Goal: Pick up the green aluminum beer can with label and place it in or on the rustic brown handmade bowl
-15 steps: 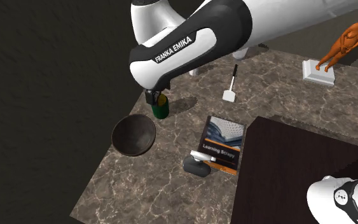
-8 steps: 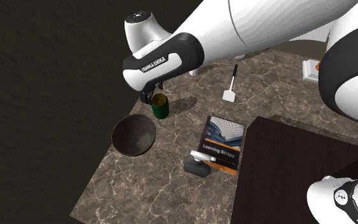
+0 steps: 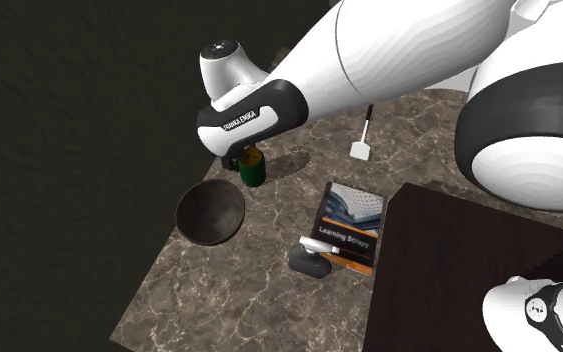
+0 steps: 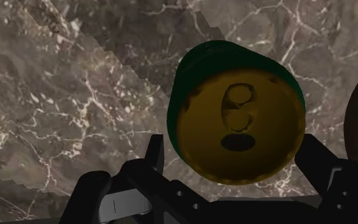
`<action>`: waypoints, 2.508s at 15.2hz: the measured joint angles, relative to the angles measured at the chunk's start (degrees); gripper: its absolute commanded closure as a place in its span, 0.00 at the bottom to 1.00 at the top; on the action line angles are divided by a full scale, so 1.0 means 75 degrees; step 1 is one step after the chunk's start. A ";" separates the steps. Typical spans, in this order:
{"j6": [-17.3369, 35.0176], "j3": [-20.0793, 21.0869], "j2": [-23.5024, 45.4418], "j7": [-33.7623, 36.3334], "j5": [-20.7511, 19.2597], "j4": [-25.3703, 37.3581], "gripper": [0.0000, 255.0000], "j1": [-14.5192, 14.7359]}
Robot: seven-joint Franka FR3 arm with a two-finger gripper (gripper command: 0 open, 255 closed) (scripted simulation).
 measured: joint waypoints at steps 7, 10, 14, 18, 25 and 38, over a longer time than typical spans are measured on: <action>0.0034 0.0001 0.0022 -0.0001 0.0002 0.0004 1.00 -0.0002; 0.0041 0.0001 0.0022 0.0000 0.0004 0.0008 1.00 -0.0002; 0.0041 -0.0001 0.0017 -0.0002 0.0003 0.0001 1.00 -0.0004; -0.0018 -0.0007 -0.0068 0.0003 -0.0004 -0.0042 1.00 0.0008; -0.0367 -0.0065 -0.0609 0.0027 -0.0056 -0.0244 1.00 0.0058; -0.1148 -0.0176 -0.1501 0.0073 -0.0170 -0.0354 1.00 0.0121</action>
